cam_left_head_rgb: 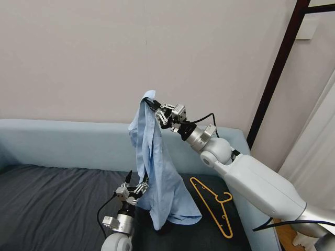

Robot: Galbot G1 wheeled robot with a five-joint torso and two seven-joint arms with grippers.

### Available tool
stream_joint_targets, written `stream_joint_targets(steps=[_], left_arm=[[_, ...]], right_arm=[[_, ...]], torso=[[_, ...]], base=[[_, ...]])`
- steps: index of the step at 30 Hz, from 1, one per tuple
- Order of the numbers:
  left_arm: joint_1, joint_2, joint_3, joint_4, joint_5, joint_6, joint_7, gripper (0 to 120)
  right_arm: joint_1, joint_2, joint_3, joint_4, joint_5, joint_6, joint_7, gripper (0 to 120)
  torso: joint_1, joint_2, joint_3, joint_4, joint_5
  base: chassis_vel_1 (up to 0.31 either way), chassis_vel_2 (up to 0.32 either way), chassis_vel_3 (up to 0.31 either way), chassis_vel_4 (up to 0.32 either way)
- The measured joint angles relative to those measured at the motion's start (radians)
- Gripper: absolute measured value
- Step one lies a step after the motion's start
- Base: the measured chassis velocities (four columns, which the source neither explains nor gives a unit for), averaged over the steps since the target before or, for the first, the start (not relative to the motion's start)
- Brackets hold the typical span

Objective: Pick up the clothes from the sofa and hang them on the clothes hanger.

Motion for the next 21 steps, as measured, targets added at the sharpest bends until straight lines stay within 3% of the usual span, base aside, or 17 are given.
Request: stream_joint_targets(steps=[14,17,21], left_arm=[[0.019,-0.006,-0.009,-0.008,-0.017,-0.002,0.007,22],[0.026,-0.013,-0.015,-0.013,-0.034,-0.003,0.007,7],[0.041,-0.026,-0.023,-0.028,-0.041,-0.009,0.011,0]], right_arm=[[-0.007,-0.026,0.011,0.018,0.0,-0.003,0.022,0],[-0.007,-0.023,0.012,0.019,0.001,-0.003,0.025,0],[-0.007,-0.026,0.012,0.021,0.002,-0.003,0.026,0]], torso=[[0.0,0.0,0.0,-0.0001,0.0],[0.0,0.0,0.0,0.0,0.0],[0.0,0.0,0.0,0.0,-0.0002]], base=[[0.0,0.0,0.0,0.0],[0.0,0.0,0.0,0.0],[0.0,0.0,0.0,0.0]])
